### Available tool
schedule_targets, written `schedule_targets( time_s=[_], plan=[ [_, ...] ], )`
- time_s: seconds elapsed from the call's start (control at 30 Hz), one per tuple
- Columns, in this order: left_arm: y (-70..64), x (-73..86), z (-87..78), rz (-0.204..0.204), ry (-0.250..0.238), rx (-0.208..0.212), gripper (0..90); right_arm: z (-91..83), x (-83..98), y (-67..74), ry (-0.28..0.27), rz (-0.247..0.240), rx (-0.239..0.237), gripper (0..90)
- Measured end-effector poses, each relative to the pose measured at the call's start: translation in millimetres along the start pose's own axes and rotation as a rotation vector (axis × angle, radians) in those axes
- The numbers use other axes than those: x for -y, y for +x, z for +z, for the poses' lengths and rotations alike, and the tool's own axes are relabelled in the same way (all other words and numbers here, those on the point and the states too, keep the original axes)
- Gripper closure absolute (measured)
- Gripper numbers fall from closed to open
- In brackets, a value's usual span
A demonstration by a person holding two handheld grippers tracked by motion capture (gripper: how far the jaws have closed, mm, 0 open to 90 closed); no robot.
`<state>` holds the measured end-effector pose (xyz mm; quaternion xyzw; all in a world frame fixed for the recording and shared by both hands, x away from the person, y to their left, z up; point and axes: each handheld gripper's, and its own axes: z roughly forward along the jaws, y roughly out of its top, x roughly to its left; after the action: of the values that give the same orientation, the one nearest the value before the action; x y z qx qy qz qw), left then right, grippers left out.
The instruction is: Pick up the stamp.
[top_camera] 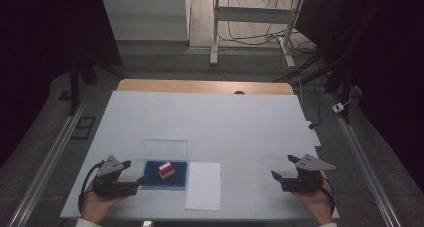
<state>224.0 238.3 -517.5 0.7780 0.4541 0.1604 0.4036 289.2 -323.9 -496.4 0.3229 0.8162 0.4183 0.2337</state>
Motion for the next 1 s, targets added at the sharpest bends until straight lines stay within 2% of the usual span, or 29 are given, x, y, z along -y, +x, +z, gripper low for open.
schedule_targets(
  time_s=[0.2,0.53,0.77,1.0],
  plan=[
    [2.1,0.7,0.3,-0.003,0.008,-0.006,19.1,0.3,-0.8,2.4,-0.009,-0.025,-0.015,17.3],
    [3.0,-0.4,-2.6,0.001,0.012,-0.006,21.7,2.5,0.8,2.5,0.007,-0.021,-0.037,19.4],
    [-1.9,-9.1,-10.0,0.036,0.04,0.0,22.4,4.0,2.3,2.4,0.01,-0.012,-0.042,19.9],
    [-7.5,-19.7,-9.6,0.065,0.047,0.009,22.5,4.3,2.8,3.0,0.017,-0.013,-0.044,20.4]
  ],
)
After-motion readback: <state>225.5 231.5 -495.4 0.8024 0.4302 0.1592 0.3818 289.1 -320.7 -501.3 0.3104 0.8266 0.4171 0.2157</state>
